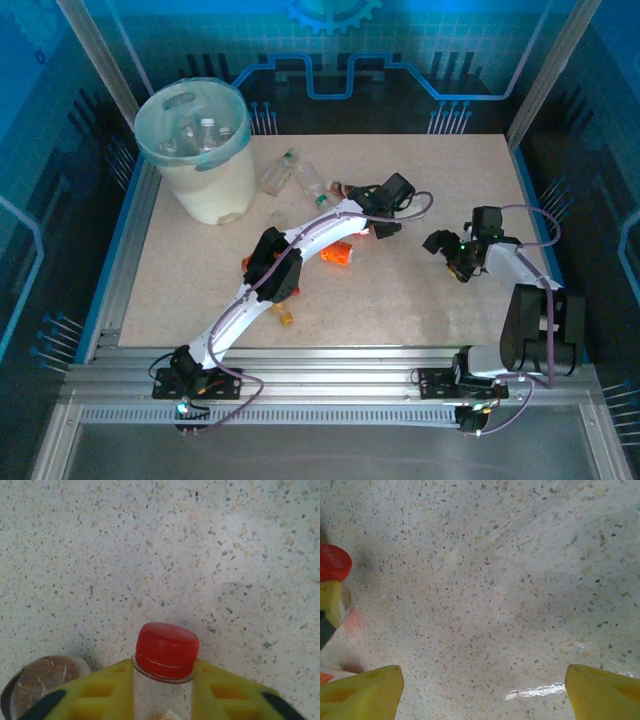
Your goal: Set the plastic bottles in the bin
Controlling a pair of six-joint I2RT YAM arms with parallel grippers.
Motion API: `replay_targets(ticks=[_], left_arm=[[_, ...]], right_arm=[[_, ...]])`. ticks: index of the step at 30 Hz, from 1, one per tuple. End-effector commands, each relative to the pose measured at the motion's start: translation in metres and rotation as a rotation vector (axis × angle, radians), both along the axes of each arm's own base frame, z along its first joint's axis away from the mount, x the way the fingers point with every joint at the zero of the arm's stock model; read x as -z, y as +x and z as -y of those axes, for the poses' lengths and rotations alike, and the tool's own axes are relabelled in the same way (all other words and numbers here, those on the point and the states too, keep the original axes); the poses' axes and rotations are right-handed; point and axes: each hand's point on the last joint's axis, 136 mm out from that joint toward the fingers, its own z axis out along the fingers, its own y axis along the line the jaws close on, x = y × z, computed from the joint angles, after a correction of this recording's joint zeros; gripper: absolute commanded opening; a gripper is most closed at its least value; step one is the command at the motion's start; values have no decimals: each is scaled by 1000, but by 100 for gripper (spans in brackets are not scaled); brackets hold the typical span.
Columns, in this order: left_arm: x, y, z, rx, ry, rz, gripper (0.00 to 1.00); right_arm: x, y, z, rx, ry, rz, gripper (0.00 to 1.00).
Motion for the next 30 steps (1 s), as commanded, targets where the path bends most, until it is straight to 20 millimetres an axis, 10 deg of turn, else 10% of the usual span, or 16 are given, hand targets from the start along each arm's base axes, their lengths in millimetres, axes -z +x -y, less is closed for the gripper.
replay_targets(ticks=[1,13,22,30], left_arm=[[-11,-1,6,2,-41,-9,18],[-89,6,19,-21,-231,67,5],[-74,8,21,-49,-245,32,57],[-35,21,15,-153,-244,-46,64]], right_arm=[[-12,13,3,-12,3,43,86],[-28,16,5,-15,-18,81,86],[-31,13,5,-15,-19,90,86],[-34,17,1,-25,1,96,85]])
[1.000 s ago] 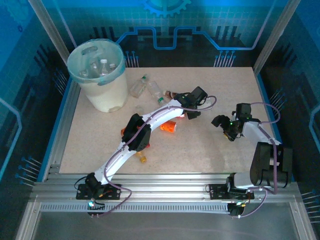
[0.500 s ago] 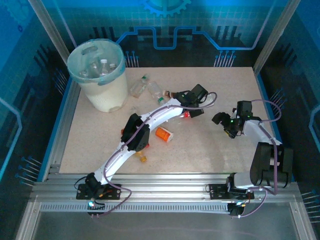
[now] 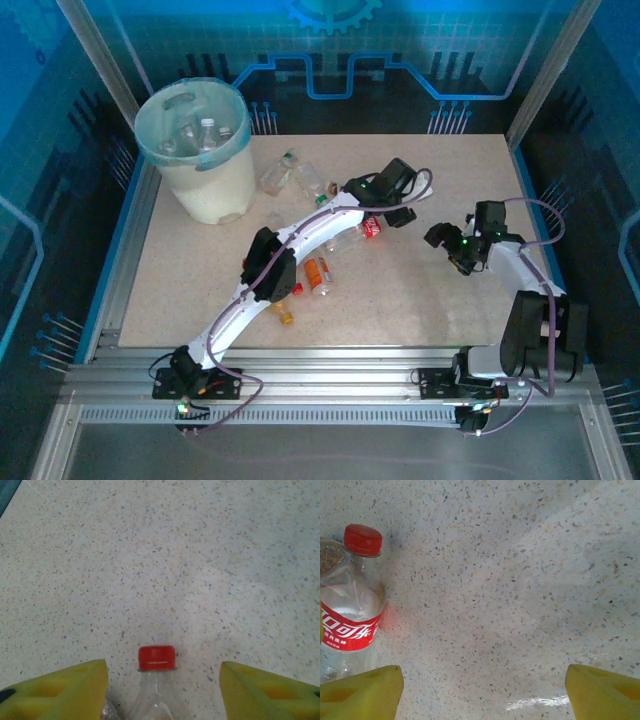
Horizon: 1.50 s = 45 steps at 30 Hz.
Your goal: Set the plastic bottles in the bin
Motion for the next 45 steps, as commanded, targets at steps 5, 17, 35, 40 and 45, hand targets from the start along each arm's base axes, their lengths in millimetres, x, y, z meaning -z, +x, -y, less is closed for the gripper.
replay_targets(ticks=[5,17,35,40,45], left_arm=[[36,15,-16,-106,19,-63,73],[73,8,-12,-81,24,-141,71],[16,0,3,-27,-69,-112,17],[-33,4,8,-29,-154,-51,6],[-95,7,9,-47,-268,24,0]], right_arm=[[-11,4,0,-10,12,20,86],[-9,5,-11,-44,13,4,86],[-15,6,-17,-59,-6,8,85],[-23,8,-16,-59,-16,27,85],[-38,16,-16,-62,-14,61,85]])
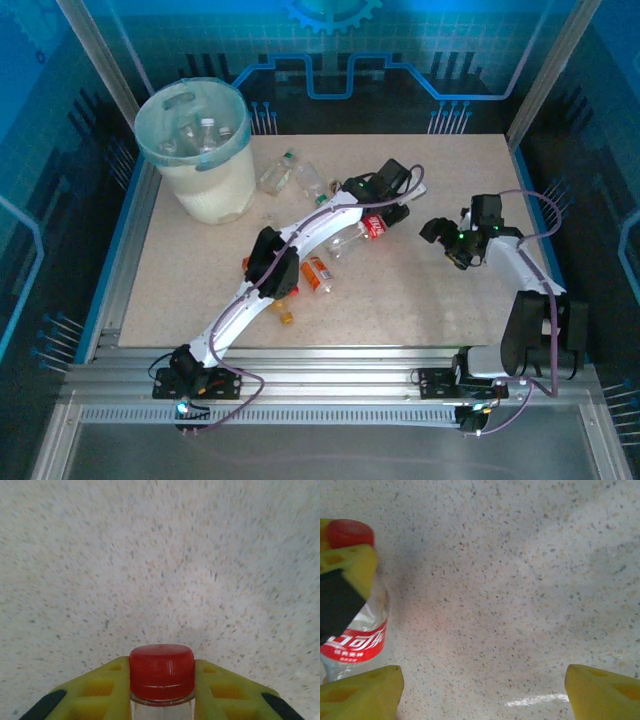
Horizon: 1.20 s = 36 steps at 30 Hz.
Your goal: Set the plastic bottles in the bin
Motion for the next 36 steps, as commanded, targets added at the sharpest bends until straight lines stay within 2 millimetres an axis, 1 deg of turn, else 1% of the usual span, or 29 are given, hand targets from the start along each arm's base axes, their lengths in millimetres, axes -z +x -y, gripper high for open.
replay_targets(ticks=[1,3,5,8,10,13,15,18,21,24,26,31,34,35,36], left_arm=[[-122,3,9,-19,-219,142,0],[-142,2,8,-31,-269,152,0],[-160,-1,8,-37,-313,156,0],[-189,-5,3,-69,-385,164,0],[-210,-6,-1,-106,-442,169,0],[-242,-6,-11,-178,-525,179,0],[-257,-6,-18,-224,-571,175,0],[-276,-9,-26,-278,-641,149,0],[-290,-13,-33,-317,-693,131,0],[-299,-17,-39,-349,-732,115,0],[-306,-21,-42,-359,-758,103,0],[-322,-32,-52,-373,-829,88,0],[-331,-38,-57,-373,-870,87,0],[-333,-40,-58,-369,-879,85,0],[-333,-42,-59,-368,-884,84,0]], right_arm=[[-27,11,-5,-25,-11,65,85],[-39,15,-10,-49,1,112,85],[-54,19,-20,-101,21,187,86],[-86,22,-36,-189,34,348,86],[-95,17,-46,-235,45,433,86],[-129,14,-61,-298,53,614,89],[-150,10,-73,-341,33,715,94],[-174,3,-92,-406,-16,827,99],[-191,-5,-114,-475,-39,921,100],[-200,-8,-128,-507,-66,969,100],[-200,-6,-133,-506,-79,967,100],[-199,11,-146,-480,-41,937,100],[-201,18,-159,-494,-24,933,100],[-202,20,-163,-502,-22,929,97],[-197,20,-167,-517,-18,918,94]])
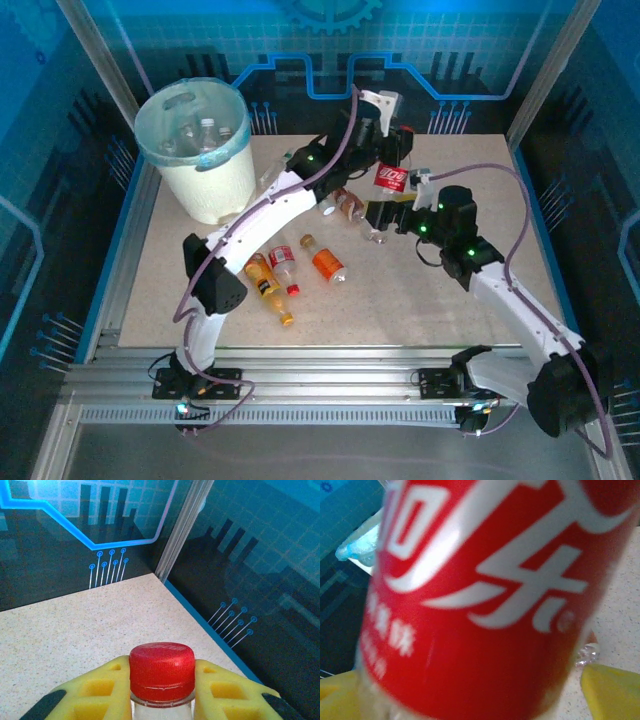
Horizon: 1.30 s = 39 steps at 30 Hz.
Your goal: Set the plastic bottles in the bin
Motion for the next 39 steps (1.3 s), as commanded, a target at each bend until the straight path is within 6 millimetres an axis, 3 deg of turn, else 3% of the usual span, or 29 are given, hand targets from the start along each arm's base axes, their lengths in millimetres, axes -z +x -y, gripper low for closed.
replay_targets(ticks=[1,8,10,11,12,14,23,31,33,35,37,39], left_arm=[[-52,-11,-15,-16,-136,61,0],[-55,-21,-27,14,-179,45,0],[-59,-27,-29,53,-204,43,29],[-60,-31,-31,76,-211,37,52],[-62,-34,-33,95,-215,31,65],[-59,-41,-36,143,-202,2,69],[-54,-67,-52,306,-207,-157,51],[-53,-72,-58,335,-200,-182,15],[-54,-70,-62,319,-192,-172,7],[-55,-65,-70,278,-187,-161,0],[-59,-57,-83,216,-188,-141,0],[-69,-48,-103,130,-198,-107,0]], right_arm=[[-35,10,-13,-7,27,85,89],[-45,2,-20,-58,25,127,60],[-46,-3,-20,-76,0,143,52],[-46,-5,-21,-90,-13,151,49],[-46,-8,-21,-99,-23,157,46],[-48,-13,-22,-122,-33,180,44],[-51,-25,-31,-204,-67,243,43],[-47,-24,-39,-238,-93,247,45],[-44,-21,-38,-226,-104,234,49],[-42,-15,-36,-200,-118,213,61],[-42,-10,-31,-157,-129,196,73],[-49,-7,-29,-137,-132,193,78]])
